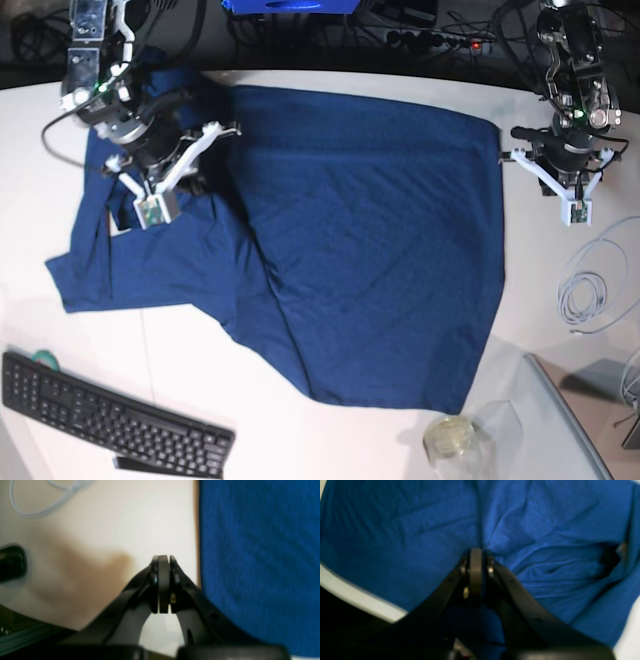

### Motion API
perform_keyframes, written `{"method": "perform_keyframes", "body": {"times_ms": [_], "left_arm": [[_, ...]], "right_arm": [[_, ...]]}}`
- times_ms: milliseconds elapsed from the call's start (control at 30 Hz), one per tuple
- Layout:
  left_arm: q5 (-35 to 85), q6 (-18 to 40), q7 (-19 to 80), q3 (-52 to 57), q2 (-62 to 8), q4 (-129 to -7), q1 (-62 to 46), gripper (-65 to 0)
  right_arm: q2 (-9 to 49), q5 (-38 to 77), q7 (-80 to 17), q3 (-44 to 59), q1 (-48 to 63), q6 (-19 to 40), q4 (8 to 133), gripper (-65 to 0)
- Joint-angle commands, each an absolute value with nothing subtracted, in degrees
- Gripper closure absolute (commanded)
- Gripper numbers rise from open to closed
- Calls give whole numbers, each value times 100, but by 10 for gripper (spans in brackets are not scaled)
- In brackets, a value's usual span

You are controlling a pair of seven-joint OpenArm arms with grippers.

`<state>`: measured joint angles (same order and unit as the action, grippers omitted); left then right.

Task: Layout the t-shirt on the table in an organized manner, then fold the t-shirt properly
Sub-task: 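Grasp the shirt sleeve with the right gripper and pull it out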

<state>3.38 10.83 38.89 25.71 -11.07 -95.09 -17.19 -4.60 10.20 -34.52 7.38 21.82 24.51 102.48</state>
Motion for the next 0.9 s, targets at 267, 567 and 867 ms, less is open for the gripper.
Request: {"method": "perform_keyframes", "body": {"times_ms": [267,567,867], "left_arm": [[312,1059,3811,2545,-1191,-9516,-1569,0],[312,1059,3811,2607,-1218,-9455,-1666,0],[312,1059,3793,2607,-1226,-9182,-1701,0]], "right_arm": [[-295,1042,-3389,787,1921,2448,10510,-305],[673,1033,-3363,796,-1200,2009,7354,-305],[1156,1042,-2105,787,-1815,1771,5420,-269]]}}
